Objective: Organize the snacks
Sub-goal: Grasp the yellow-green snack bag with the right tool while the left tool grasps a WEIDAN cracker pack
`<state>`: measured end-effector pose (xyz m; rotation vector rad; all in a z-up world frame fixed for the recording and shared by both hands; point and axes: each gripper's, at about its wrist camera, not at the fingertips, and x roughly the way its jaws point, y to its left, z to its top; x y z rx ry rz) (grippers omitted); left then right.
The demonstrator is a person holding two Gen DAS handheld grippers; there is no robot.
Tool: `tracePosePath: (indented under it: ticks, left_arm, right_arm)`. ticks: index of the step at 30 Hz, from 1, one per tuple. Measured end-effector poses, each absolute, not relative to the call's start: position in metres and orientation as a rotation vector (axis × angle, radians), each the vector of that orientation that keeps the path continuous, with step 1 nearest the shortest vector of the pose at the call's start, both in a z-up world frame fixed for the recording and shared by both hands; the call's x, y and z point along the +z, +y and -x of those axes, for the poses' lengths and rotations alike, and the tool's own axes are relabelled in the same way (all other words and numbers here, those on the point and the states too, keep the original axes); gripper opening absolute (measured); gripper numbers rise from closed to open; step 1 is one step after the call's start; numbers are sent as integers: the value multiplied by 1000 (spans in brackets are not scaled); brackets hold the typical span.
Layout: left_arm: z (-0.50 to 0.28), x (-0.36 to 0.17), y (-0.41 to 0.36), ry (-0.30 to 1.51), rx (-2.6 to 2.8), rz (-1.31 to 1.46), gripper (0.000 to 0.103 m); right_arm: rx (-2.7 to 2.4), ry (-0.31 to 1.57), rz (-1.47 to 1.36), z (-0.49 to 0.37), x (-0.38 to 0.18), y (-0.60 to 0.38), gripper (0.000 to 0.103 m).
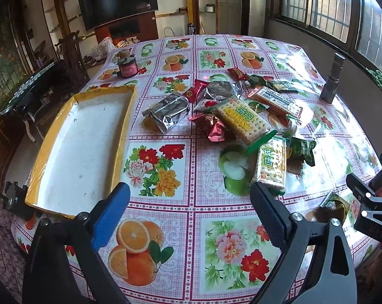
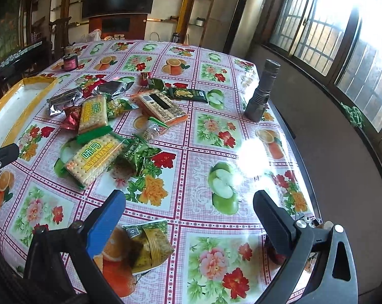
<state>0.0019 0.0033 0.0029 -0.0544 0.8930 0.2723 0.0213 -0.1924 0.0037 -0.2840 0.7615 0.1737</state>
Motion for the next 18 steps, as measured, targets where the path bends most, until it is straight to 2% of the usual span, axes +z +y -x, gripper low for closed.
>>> tracePosePath:
  ticks: [18]
  left_arm:
    - [-12,-3,-10,922,207,55,96]
  right_arm:
    - [221,767,245,-19,3,-200,101]
